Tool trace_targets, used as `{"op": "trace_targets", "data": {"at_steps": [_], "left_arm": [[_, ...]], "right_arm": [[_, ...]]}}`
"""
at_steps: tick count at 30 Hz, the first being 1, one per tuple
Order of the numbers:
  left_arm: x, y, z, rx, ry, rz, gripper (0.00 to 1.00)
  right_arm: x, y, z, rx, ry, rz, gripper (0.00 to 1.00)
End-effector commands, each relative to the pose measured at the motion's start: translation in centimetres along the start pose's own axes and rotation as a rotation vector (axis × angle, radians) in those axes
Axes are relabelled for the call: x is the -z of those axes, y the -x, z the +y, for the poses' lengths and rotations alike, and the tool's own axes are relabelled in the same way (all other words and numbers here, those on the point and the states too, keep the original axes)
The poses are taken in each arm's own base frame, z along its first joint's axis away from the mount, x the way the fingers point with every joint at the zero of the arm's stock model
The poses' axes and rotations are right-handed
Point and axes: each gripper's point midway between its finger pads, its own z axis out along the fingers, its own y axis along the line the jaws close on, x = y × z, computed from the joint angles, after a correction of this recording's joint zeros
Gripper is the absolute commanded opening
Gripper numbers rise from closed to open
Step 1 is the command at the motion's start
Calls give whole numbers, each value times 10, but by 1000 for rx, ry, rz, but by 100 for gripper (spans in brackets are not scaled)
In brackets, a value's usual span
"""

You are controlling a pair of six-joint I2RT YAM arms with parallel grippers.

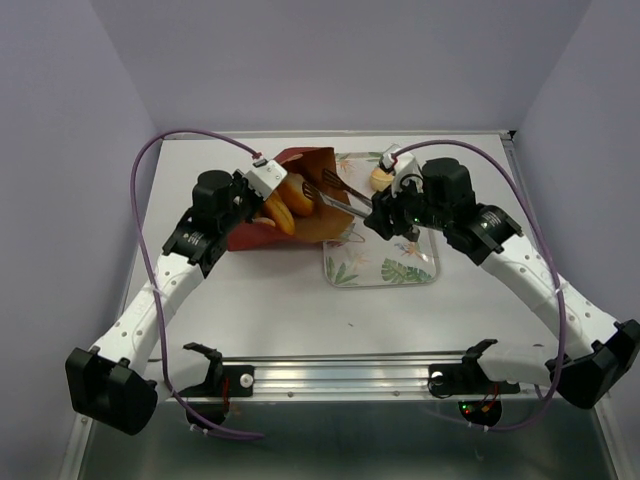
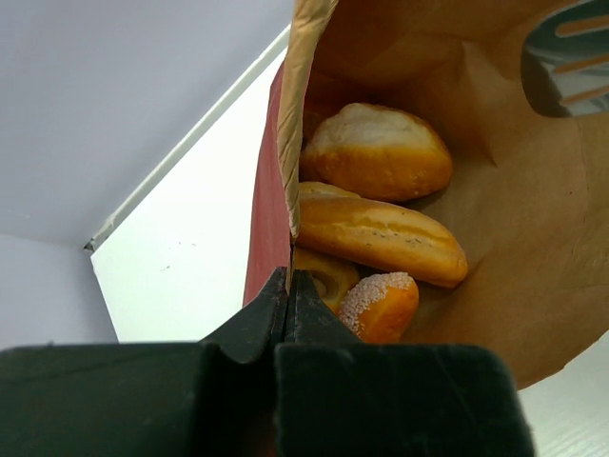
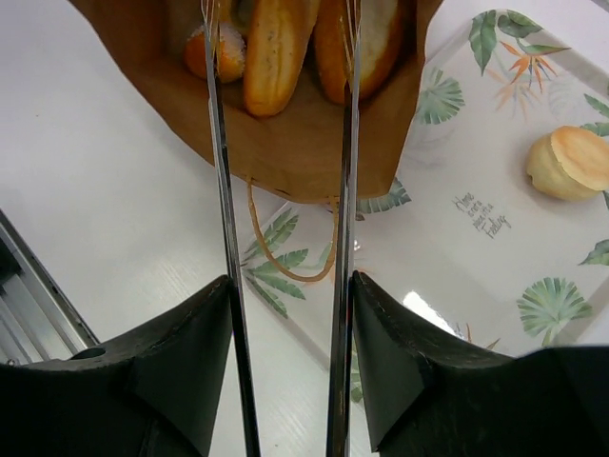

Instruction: Take the fake bread out of the paper bag

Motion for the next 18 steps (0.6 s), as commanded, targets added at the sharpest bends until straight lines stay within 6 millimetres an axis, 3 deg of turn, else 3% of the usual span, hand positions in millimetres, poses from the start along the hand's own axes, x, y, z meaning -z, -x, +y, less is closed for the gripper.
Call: {"op": "trace_targets", "data": {"at_steps": [1, 9, 18], "left_arm": [[0, 19, 13, 34, 44, -48, 0], [7, 3, -9, 6, -34, -39, 0], [11, 17, -7, -21, -46, -86, 0]], "right_arm": [[-3, 1, 12, 20, 57, -22, 56], [-78, -7, -19, -2, -41, 21, 57], [-119, -9, -39, -2, -100, 45, 57]]}}
